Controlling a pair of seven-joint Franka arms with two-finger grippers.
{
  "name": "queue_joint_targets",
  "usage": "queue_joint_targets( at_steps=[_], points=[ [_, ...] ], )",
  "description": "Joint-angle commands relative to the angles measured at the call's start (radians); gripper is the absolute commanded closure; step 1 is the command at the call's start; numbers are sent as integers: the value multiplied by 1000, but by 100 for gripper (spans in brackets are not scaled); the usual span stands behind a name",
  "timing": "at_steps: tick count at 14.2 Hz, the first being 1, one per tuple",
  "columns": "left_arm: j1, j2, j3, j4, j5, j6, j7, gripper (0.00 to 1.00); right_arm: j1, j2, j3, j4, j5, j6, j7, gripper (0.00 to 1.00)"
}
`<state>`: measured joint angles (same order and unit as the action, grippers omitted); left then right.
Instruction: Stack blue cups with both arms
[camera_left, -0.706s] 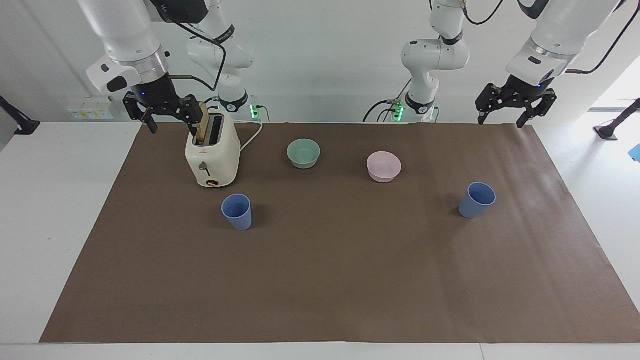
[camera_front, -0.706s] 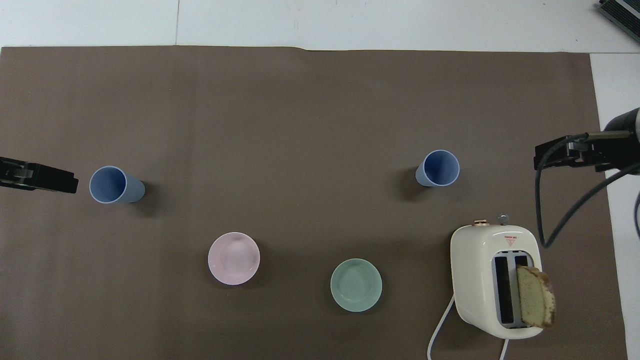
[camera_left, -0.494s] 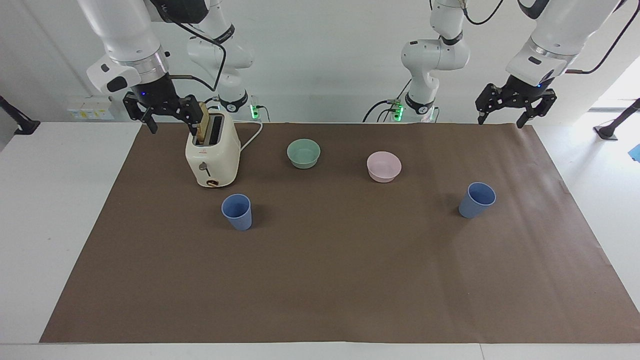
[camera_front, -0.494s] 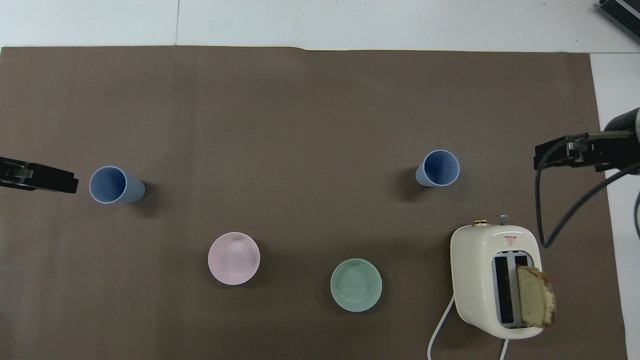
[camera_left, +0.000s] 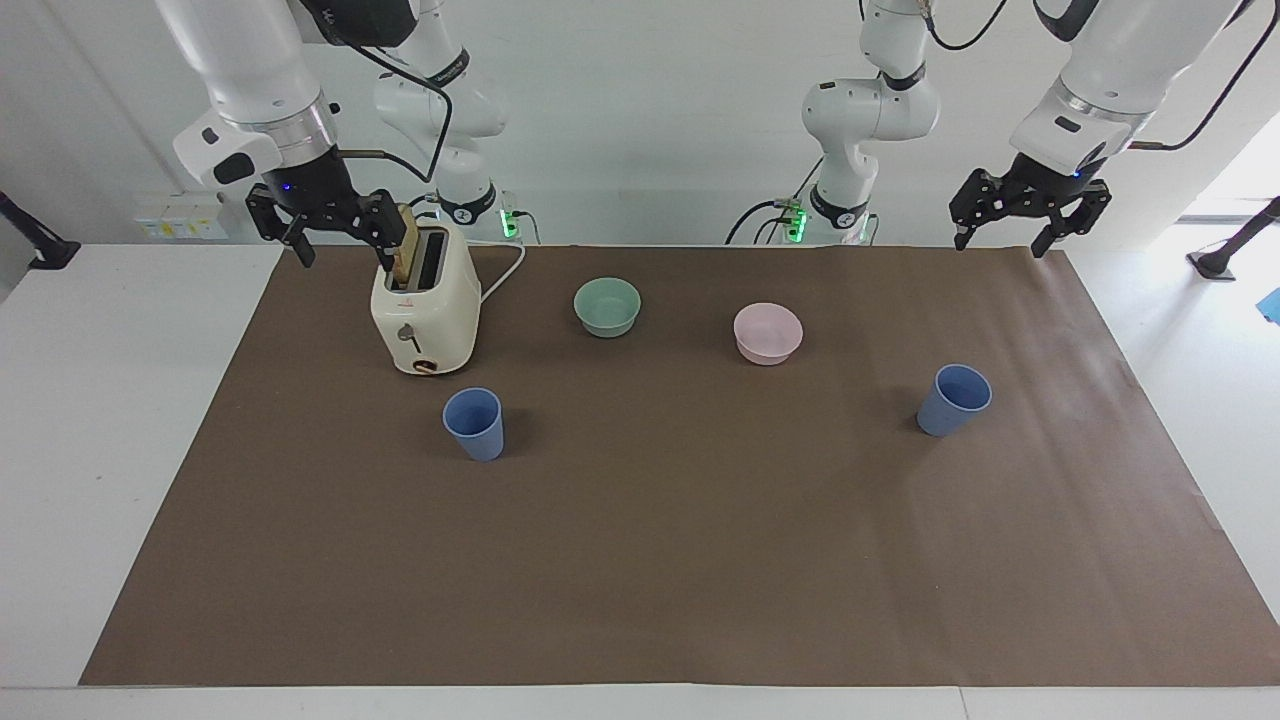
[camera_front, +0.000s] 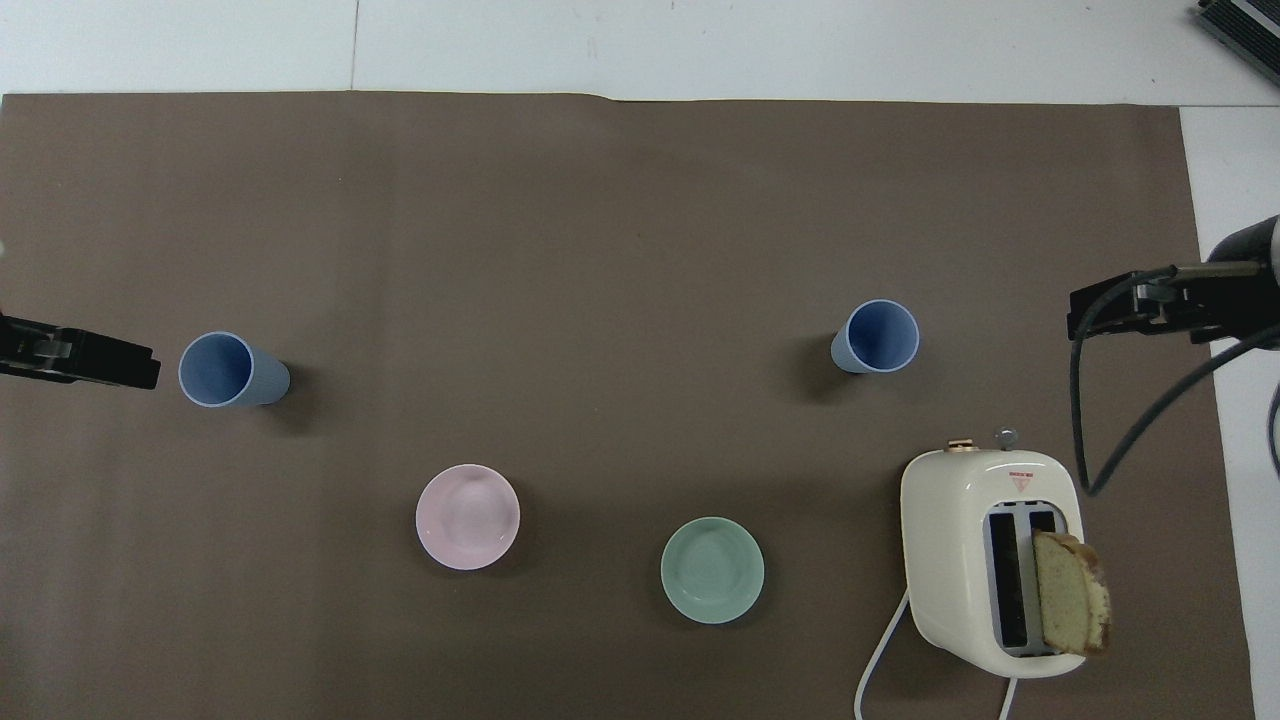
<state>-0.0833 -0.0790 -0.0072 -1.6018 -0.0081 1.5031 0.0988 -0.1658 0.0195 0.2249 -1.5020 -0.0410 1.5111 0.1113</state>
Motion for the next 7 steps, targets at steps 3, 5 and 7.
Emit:
queue_joint_targets(
  at_steps=[3,5,7],
  points=[
    [2,-27,3,-35,5,25,4,0,-17,-18,4,-17,24,1,-13,0],
    [5,-25,3,-35,5,26,2,0,-17,-18,4,-17,24,1,-15,0],
    [-6,-15,4,-21,7,63,-10,0,-17,-18,4,-17,24,3,-13,0]
  ],
)
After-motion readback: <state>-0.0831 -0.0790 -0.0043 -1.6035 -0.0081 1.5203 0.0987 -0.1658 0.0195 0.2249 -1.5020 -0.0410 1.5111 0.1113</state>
